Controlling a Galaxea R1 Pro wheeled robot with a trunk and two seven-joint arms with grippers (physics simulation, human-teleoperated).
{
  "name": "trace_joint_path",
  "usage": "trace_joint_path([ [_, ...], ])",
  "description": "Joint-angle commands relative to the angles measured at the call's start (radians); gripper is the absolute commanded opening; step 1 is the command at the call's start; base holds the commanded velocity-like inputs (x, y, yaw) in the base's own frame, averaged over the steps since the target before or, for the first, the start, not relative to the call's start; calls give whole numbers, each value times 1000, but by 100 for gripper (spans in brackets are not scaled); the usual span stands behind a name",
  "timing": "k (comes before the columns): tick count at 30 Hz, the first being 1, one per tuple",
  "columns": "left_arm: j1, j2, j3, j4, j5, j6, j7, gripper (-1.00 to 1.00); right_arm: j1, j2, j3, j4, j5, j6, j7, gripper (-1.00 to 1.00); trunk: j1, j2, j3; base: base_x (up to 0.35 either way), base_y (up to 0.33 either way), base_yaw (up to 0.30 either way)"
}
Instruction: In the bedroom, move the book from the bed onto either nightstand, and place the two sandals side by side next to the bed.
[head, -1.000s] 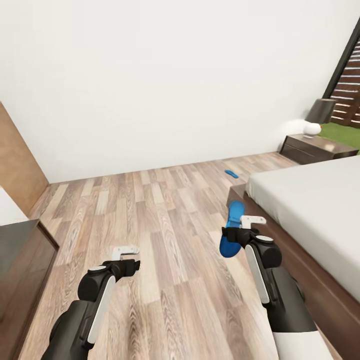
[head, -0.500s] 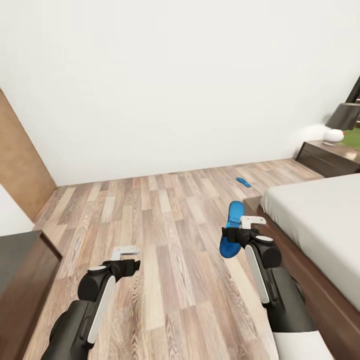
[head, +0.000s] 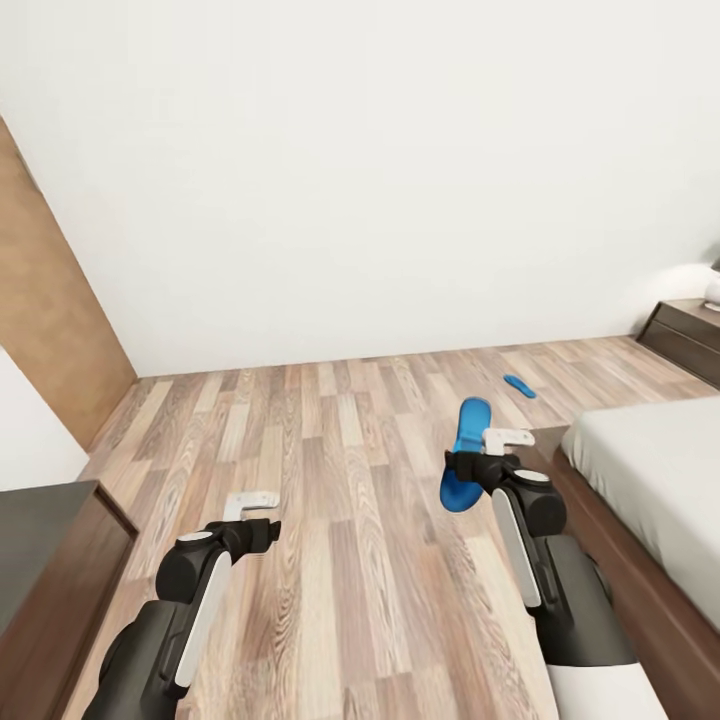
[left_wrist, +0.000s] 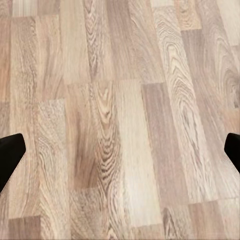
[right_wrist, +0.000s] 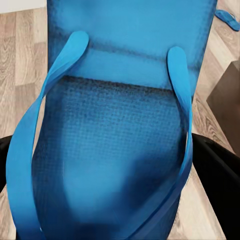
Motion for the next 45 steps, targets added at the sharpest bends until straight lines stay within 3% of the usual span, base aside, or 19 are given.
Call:
trace_joint_path([
  [1, -1, 0, -1, -1, 7, 4, 8, 100, -1, 0, 0, -2, -9, 1, -9, -100, -3, 7, 2, 335, 0, 7],
  [15, -1, 1, 0, -1, 7, 3, 8, 100, 57, -2, -5, -8, -10, -192, -7, -100, -57, 105, 46, 335, 0, 1],
  [21, -1, 1, 1, -1, 7, 3, 8, 100, 82, -25, -6, -8, -10, -283, -7, -100, -80, 147, 65, 335, 0, 0],
  [23, -1, 1, 1, -1, 7, 3, 8, 100, 85, -31, -8, -8, -10, -257, -6, -100, -88, 161, 71, 335, 0, 0],
  [24, -1, 1, 1, -1, 7, 3, 8, 100, 86, -32, -25, -8, -10, -182, -6, -100, -92, 168, 74, 335, 0, 0],
  [27, -1, 1, 1, -1, 6, 4, 8, 100, 87, -33, -114, -8, -10, -28, 3, -100, -103, 189, 84, 335, 0, 0],
  [30, -1, 1, 1, -1, 8, 4, 7, 100, 85, -46, -136, -8, -10, -1, 6, -100, -115, 210, 93, 335, 0, 0],
  [33, -1, 2, 1, -1, 8, 4, 6, 100, 81, -86, -147, -8, -10, 18, 8, -100, -126, 231, 103, 335, 0, 0],
  [35, -1, 2, 1, -1, 8, 4, 6, 100, 73, -125, -161, -8, -11, 82, 9, -100, -134, 245, 109, 335, 0, 0],
  [37, -1, 2, 1, -1, 9, 4, 6, 100, 47, -170, -182, -8, -13, 141, 9, -100, -141, 259, 115, 335, 0, 0],
  [39, -1, 1, 2, -1, 9, 4, 6, 100, 19, -196, -192, -6, -11, 170, 8, -100, -149, 273, 121, 335, 0, 0],
  [42, -1, 1, 2, -1, 7, 4, 6, 100, -41, -203, -195, 26, -8, 177, 4, -100, -161, 294, 131, 335, 0, 0],
  [44, -1, 1, 2, -1, 8, 4, 6, 100, -132, -207, -194, 162, -6, 175, 1, -100, -168, 308, 137, 335, 0, 0],
  [45, -1, 1, 2, -1, 8, 4, 6, 100, -146, -207, -193, 185, -5, 174, 2, -100, -172, 315, 140, 335, 0, 0],
])
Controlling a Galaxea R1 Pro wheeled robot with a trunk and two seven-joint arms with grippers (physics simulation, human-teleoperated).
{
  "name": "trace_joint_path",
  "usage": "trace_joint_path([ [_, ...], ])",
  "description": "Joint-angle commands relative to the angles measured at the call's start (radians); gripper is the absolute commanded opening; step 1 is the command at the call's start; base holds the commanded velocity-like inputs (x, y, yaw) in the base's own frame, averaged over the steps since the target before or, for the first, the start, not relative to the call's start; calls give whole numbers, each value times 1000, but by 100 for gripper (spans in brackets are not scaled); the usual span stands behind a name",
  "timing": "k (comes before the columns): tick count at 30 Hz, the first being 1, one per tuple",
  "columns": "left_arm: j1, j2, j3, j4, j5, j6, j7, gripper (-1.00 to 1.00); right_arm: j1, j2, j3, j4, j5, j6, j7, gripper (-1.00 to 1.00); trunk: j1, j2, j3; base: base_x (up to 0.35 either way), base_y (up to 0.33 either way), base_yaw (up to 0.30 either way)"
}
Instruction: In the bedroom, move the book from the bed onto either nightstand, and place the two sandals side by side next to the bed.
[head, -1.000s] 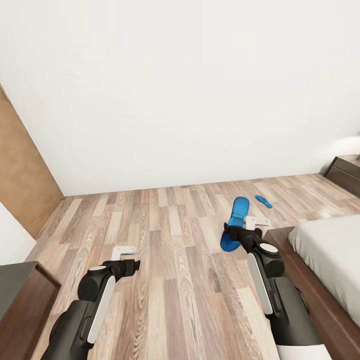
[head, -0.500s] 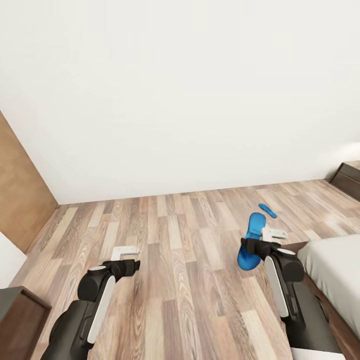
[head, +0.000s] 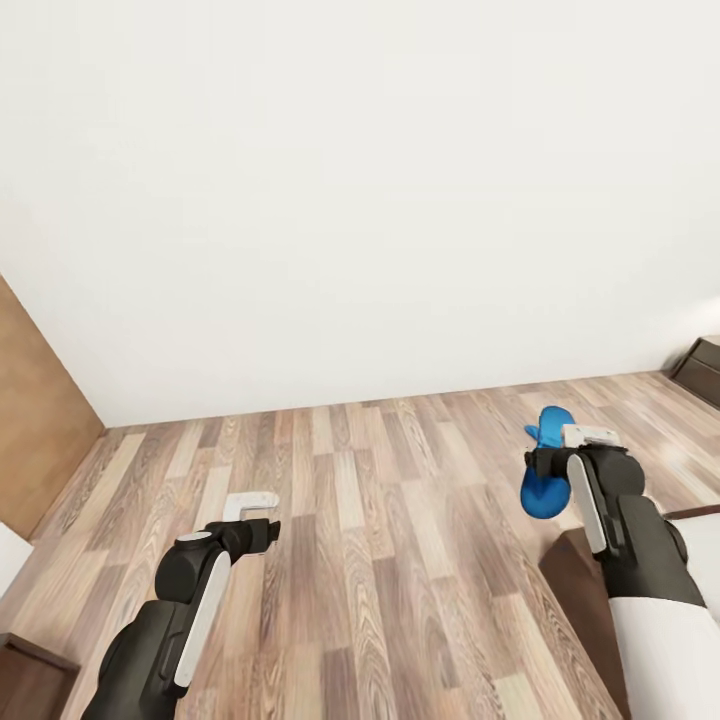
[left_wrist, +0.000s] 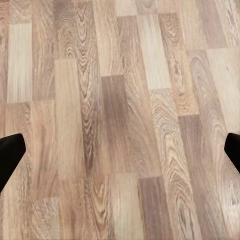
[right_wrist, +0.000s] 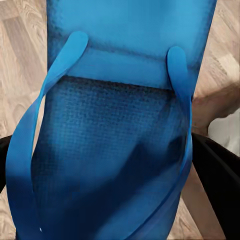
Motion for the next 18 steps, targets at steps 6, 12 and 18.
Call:
trace_joint_path([
  [6, -1, 0, -1, -1, 7, 4, 8, 100, -18, 6, 5, -171, -6, -12, -6, -100, -23, 42, 18, 335, 0, 0],
  [12, -1, 1, -1, -1, 8, 4, 8, 100, 114, 7, 66, -190, -7, -284, -7, -100, -46, 84, 37, 335, 0, 0],
  [18, -1, 1, -1, 0, 7, 3, 8, 100, 267, 7, 91, -191, -6, -468, -6, -100, -69, 126, 56, 335, 0, 0],
])
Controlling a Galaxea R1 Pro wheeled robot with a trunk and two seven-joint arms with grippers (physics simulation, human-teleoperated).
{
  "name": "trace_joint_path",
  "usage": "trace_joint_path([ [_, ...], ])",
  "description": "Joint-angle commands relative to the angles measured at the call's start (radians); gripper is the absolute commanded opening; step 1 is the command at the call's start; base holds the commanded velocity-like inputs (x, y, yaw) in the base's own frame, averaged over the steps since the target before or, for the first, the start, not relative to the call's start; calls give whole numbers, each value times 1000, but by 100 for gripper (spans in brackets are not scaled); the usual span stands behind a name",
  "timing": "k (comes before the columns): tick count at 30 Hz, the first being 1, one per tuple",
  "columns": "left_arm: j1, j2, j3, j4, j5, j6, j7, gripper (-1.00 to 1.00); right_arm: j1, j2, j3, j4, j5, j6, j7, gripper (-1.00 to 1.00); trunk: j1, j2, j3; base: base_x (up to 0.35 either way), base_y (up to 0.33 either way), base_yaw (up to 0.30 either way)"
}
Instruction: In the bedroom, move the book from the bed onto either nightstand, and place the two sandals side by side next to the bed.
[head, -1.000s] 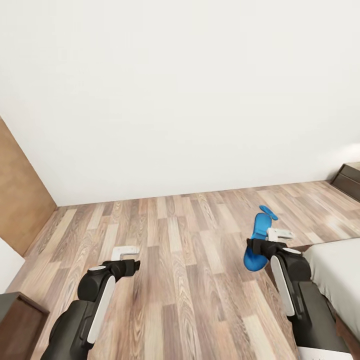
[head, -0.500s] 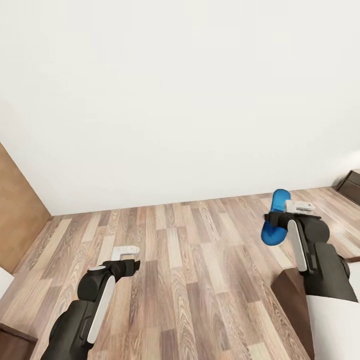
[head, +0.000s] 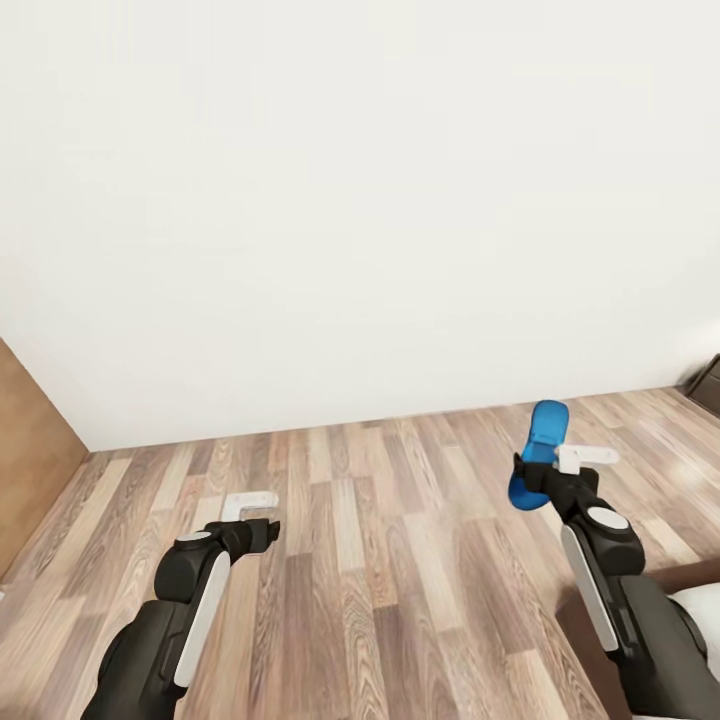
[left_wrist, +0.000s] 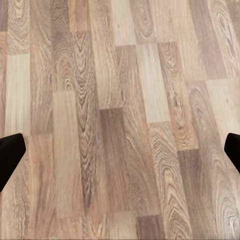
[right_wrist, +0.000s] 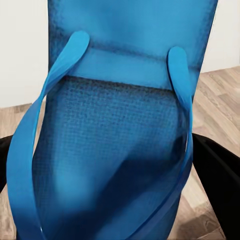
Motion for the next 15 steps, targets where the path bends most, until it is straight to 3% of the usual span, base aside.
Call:
trace_joint_path([
  [1, -1, 0, -1, 0, 7, 4, 8, 100, 2, -1, 2, -1, -7, 1, -6, -100, -3, 7, 2, 335, 0, 0],
  [7, -1, 4, 0, 2, 4, 4, 9, 100, 8, 1, -6, -1, -10, -73, 52, -100, -26, 49, 21, 335, 0, 0],
  [15, -1, 4, 0, 2, 4, 4, 8, 100, 9, 1, -7, -1, -10, -38, 59, -100, -57, 105, 47, 332, 0, -45],
])
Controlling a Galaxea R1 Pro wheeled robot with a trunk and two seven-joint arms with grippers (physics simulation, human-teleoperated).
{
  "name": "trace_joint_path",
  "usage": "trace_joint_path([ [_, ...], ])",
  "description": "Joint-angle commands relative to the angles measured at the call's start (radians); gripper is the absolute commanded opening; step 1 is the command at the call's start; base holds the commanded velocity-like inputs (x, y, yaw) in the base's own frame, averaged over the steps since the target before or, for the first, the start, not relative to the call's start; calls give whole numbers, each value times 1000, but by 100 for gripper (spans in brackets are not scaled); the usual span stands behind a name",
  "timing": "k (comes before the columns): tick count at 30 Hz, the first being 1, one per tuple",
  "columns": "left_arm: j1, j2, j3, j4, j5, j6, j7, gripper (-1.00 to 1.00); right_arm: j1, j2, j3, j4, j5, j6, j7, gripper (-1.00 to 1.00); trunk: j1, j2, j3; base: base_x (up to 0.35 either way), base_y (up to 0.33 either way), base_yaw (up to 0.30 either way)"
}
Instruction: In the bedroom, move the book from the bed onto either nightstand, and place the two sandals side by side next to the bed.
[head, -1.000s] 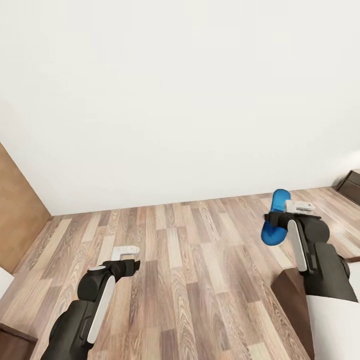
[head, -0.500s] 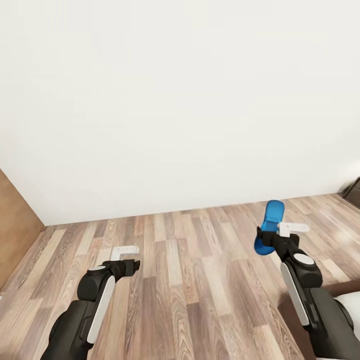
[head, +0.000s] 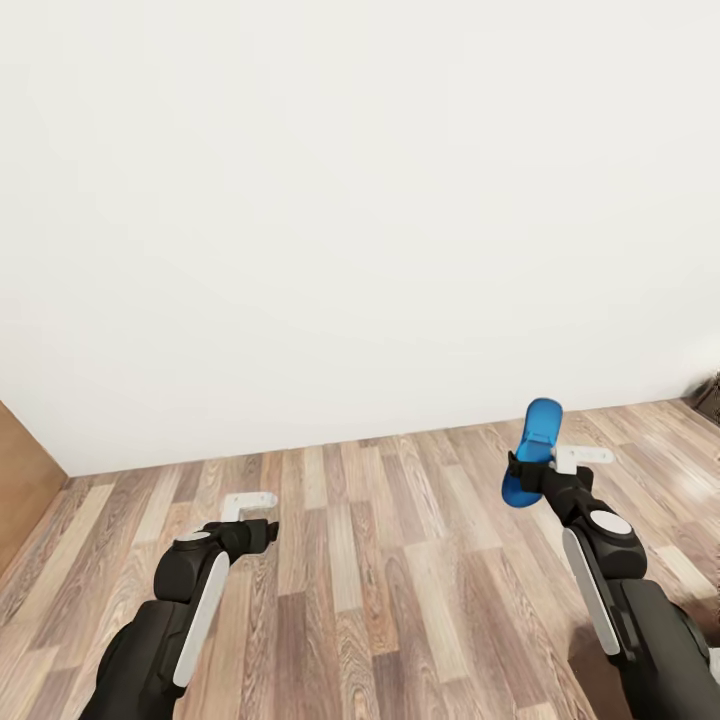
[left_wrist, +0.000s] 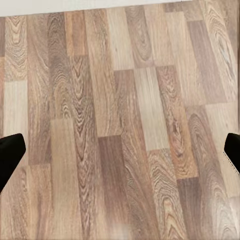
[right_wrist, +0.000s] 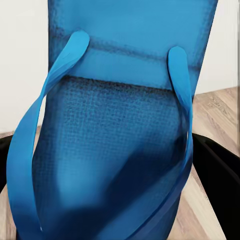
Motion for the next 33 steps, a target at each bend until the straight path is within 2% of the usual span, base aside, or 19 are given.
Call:
trace_joint_path([
  [1, -1, 0, 0, -1, 6, 4, 8, 100, -1, -1, 1, -1, -8, 6, -7, -100, -3, 7, 3, 218, 0, -215],
  [6, -1, 0, 1, -1, 6, 4, 8, 100, -1, -1, 1, -1, -8, 55, -9, -100, -23, 42, 23, 54, 0, -243],
  [10, -1, 0, 1, -1, 6, 4, 8, 100, -1, -2, 1, -1, -8, 62, -9, -100, -38, 70, 41, 4, 0, -151],
  [33, -1, -1, 0, -1, 6, 3, 8, 100, -1, -2, 3, -1, -7, 82, -9, -100, -126, 231, 150, 0, 0, -6],
])
